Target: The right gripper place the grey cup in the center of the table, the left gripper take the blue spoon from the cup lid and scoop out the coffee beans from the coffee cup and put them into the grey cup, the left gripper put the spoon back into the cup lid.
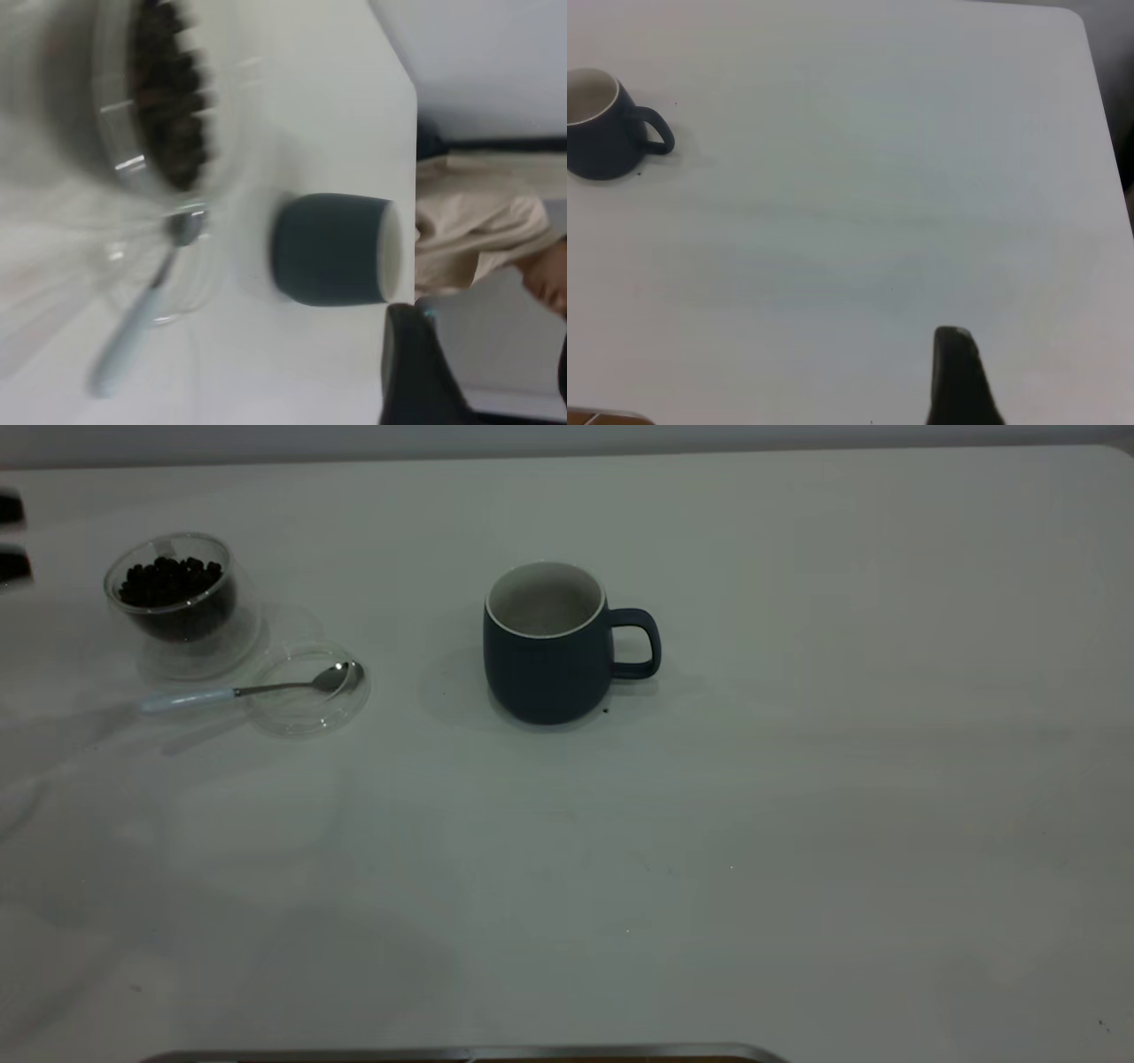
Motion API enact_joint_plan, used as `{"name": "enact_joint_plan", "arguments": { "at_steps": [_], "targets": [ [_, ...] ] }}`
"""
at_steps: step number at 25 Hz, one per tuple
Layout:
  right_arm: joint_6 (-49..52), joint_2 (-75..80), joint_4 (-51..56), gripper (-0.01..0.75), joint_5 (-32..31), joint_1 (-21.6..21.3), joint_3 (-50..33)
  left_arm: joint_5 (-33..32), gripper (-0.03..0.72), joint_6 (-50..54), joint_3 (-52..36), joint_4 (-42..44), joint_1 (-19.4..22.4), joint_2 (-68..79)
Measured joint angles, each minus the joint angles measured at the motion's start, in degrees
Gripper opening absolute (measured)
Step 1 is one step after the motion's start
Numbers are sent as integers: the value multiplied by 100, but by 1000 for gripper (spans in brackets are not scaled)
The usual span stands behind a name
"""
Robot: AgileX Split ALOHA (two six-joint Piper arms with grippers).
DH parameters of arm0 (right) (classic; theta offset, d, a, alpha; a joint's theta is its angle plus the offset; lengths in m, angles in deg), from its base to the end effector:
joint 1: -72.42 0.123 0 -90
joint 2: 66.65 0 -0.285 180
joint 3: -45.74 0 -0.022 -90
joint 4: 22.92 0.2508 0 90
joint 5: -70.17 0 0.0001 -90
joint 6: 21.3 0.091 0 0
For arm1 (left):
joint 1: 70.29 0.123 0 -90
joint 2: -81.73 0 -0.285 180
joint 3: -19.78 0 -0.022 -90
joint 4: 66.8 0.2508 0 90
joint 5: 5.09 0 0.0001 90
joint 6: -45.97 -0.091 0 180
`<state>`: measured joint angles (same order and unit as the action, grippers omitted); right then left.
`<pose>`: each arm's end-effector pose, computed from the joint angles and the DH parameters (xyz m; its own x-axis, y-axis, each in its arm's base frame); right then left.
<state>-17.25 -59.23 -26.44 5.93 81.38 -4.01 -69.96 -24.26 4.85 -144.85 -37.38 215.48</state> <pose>-0.0054 -0.0059 0.2669 -0.5185 -0.0373 -0.8543 -0.0862 0.9962 0.0088 0.3391 0.1234 0.0842 -0.8448 -0.4820 -0.2324 -0.0567 0.5125 -0.8568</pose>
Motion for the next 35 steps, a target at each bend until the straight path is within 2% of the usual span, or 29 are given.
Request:
{"name": "enact_joint_plan", "arguments": {
  "at_steps": [3, 6, 10, 13, 18, 21, 23, 30, 35],
  "targets": [
    [0, 0, 0, 503, 0, 0, 0, 63, 435, 256, 0, 372, -181, -827],
    [0, 0, 0, 503, 0, 0, 0, 536, 431, 792, 0, 1054, -528, -1703],
    [0, 0, 0, 503, 0, 0, 0, 1229, 431, 1955, -10, 2637, -1231, -2860],
    [0, 0, 0, 503, 0, 0, 0, 1353, 431, 3316, -17, 4041, -1731, -3629],
    [0, 0, 0, 503, 0, 0, 0, 811, 431, 5649, -38, 6039, -2285, -4679],
    [0, 0, 0, 503, 0, 0, 0, 144, 431, 6315, -69, 6750, -2532, -5185],
    [0, 0, 0, 503, 0, 0, 0, -193, 431, 6527, -100, 6958, -2584, -5541],
    [0, 0, 0, 503, 0, 0, 0, -193, 431, 6646, -202, 7048, -2599, -6784],
    [0, 0, 0, 503, 0, 0, 0, -193, 431, 6653, -1031, 6939, -2599, -7828]
  ]
}}
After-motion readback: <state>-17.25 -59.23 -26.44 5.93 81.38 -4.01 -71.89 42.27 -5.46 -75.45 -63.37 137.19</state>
